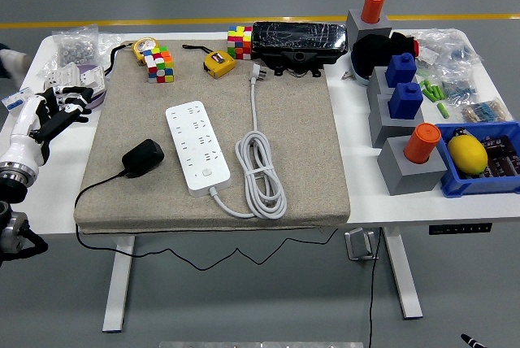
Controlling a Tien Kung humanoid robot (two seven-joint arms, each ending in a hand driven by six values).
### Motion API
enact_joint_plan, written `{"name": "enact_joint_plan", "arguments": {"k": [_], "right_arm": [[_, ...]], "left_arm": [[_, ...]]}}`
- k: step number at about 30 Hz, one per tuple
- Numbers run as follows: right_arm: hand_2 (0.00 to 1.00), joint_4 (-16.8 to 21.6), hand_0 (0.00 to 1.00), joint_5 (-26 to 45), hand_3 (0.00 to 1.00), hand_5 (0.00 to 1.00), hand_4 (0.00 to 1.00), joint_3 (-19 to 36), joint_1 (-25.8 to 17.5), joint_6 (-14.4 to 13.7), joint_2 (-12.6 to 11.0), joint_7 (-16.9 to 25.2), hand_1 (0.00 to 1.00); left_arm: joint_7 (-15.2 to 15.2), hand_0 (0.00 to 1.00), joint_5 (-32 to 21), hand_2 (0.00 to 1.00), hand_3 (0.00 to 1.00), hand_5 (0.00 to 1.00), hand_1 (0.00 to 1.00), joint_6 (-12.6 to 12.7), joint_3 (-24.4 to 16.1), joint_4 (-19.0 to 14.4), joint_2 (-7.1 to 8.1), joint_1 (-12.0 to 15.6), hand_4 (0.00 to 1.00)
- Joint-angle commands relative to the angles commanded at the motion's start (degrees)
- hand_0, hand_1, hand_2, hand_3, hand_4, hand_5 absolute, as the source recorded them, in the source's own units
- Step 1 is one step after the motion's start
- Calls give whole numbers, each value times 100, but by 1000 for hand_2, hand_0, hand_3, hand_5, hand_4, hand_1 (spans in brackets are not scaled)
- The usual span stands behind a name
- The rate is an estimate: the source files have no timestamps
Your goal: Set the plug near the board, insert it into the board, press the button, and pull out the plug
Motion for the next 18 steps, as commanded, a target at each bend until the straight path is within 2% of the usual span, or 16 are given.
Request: {"name": "enact_joint_plan", "arguments": {"k": [18], "right_arm": [[660,-65,656,32,578,562,998,35,-39,4,22,-5,658]], "left_arm": [[67,474,16,553,585,444,505,-45,5,-38,19,96,808]]}}
